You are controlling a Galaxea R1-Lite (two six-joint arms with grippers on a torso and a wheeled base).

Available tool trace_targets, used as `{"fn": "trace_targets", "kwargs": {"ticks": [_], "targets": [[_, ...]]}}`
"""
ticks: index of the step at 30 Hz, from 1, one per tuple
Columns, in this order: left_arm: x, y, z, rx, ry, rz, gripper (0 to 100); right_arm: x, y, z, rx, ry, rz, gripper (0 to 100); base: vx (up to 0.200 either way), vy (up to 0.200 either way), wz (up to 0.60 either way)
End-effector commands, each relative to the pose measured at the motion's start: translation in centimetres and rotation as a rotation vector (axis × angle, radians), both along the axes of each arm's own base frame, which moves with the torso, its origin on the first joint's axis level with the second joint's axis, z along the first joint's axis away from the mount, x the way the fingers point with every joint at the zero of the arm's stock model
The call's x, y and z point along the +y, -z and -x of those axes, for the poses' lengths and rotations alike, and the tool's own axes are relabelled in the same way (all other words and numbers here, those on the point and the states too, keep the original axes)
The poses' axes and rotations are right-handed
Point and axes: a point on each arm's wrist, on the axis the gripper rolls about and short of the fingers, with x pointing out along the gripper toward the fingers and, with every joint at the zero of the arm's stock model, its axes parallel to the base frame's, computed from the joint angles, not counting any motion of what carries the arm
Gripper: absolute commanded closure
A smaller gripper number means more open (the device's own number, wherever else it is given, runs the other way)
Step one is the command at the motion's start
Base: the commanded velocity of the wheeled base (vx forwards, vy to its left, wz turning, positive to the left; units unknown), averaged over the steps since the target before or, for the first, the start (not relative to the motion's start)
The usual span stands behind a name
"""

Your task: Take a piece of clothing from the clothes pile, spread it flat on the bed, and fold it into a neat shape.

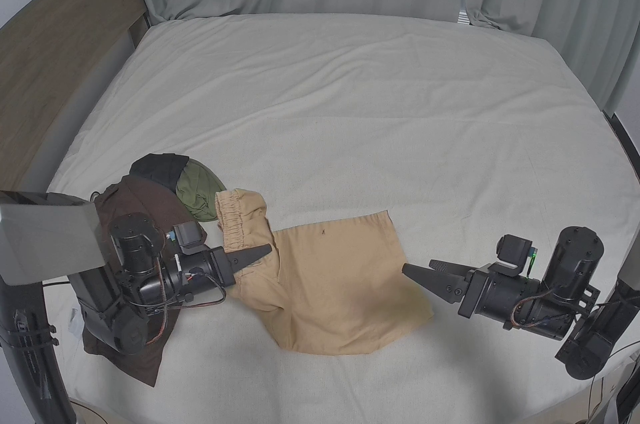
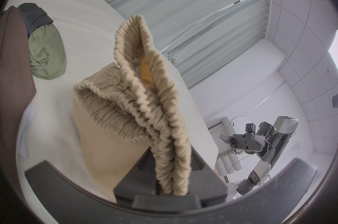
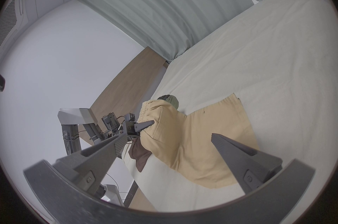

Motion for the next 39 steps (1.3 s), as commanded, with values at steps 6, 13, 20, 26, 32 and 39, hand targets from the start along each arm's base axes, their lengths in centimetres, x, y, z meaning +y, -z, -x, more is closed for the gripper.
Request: {"fn": "trace_targets", "kwargs": {"ticks": [6,13,20,26,32,39], "targets": [[-2.4,-0.5,-0.6,-0.013,0.048,0.036,100,-0.4,-0.2,-0.2,-0.007,0.017,-0.004,0,0.0,0.0,0.0],[-4.7,0.4,-1.0,-0.017,0.053,0.033,100,-0.3,-0.3,-0.4,-0.015,0.019,-0.007,0,0.0,0.0,0.0],[-6.4,1.3,-2.1,-0.005,0.065,0.057,100,-0.7,-0.6,-1.1,-0.031,0.047,-0.019,0,0.0,0.0,0.0],[-8.0,1.4,-2.8,0.017,0.091,0.094,100,-1.0,-0.8,-1.6,-0.037,0.064,-0.026,0,0.0,0.0,0.0],[-9.3,1.8,-3.3,0.04,0.113,0.108,100,-1.5,-0.9,-2.2,-0.047,0.09,-0.03,0,0.0,0.0,0.0],[-10.6,3.4,-3.5,0.071,0.135,0.096,100,-1.8,-1.1,-2.5,-0.056,0.105,-0.036,0,0.0,0.0,0.0]]}}
